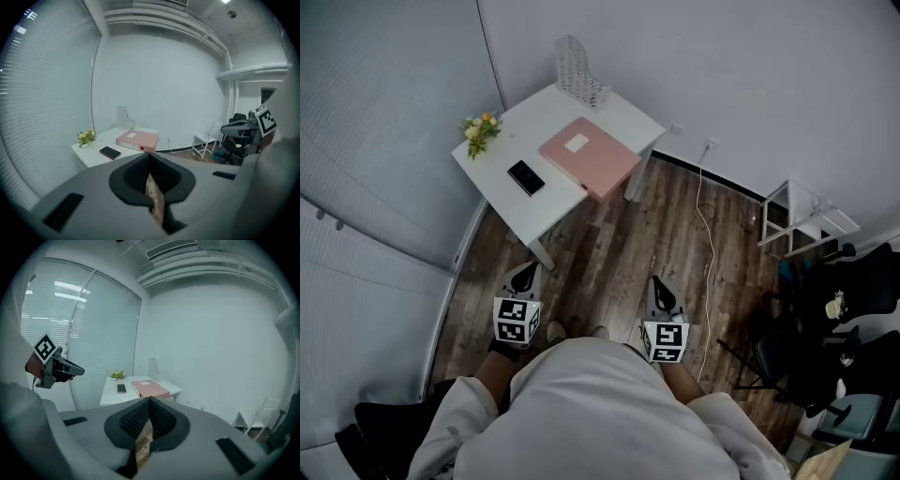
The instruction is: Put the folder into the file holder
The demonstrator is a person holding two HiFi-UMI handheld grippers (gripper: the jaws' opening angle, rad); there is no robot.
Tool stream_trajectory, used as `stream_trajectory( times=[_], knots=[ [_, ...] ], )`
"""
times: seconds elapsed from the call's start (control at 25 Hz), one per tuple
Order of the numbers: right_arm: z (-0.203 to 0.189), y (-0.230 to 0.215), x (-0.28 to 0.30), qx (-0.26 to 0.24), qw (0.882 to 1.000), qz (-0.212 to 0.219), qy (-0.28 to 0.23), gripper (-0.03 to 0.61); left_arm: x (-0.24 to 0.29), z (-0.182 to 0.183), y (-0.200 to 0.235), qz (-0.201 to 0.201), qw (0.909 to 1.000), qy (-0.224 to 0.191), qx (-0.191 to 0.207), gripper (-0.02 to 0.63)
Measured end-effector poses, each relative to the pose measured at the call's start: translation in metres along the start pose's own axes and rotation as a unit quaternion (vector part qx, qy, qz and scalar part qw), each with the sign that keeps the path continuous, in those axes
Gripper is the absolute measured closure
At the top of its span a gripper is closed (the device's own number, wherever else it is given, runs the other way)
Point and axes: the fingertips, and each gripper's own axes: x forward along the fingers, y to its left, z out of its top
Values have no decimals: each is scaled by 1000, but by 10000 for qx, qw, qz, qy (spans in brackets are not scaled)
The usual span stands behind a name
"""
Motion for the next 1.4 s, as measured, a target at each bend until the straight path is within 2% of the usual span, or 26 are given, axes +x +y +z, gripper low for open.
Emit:
stream_trajectory(
  times=[0.48, 0.64, 0.68, 0.72, 0.88, 0.92, 1.0, 1.4],
  knots=[
    [-5, -2, 0, -4, 9999, 123, 60, 568, 0, -9, -7, 15, 9999, 105, -40, 604],
    [2, -8, -2, -7, 9998, 180, -102, 565, 1, -8, -11, 35, 9999, 101, -35, 604],
    [2, -10, -3, -4, 9997, 186, -135, 543, 1, -8, -12, 38, 9999, 104, -35, 604],
    [3, -12, -3, 19, 9997, 205, -154, 491, 2, -8, -13, 41, 9999, 102, -36, 604],
    [7, -18, -4, 137, 9991, 290, -270, 215, 3, -5, -18, 45, 10000, 68, -26, 604],
    [8, -20, -5, 134, 9990, 280, -311, 194, 4, -4, -19, 44, 10000, 70, -21, 604],
    [7, -24, -5, 109, 9990, 244, -350, 175, 5, -5, -21, 48, 9999, 96, -17, 604],
    [-14, -40, 1, 101, 9989, 409, -227, 176, 13, -13, -38, 155, 9997, 170, -88, 604]
  ],
)
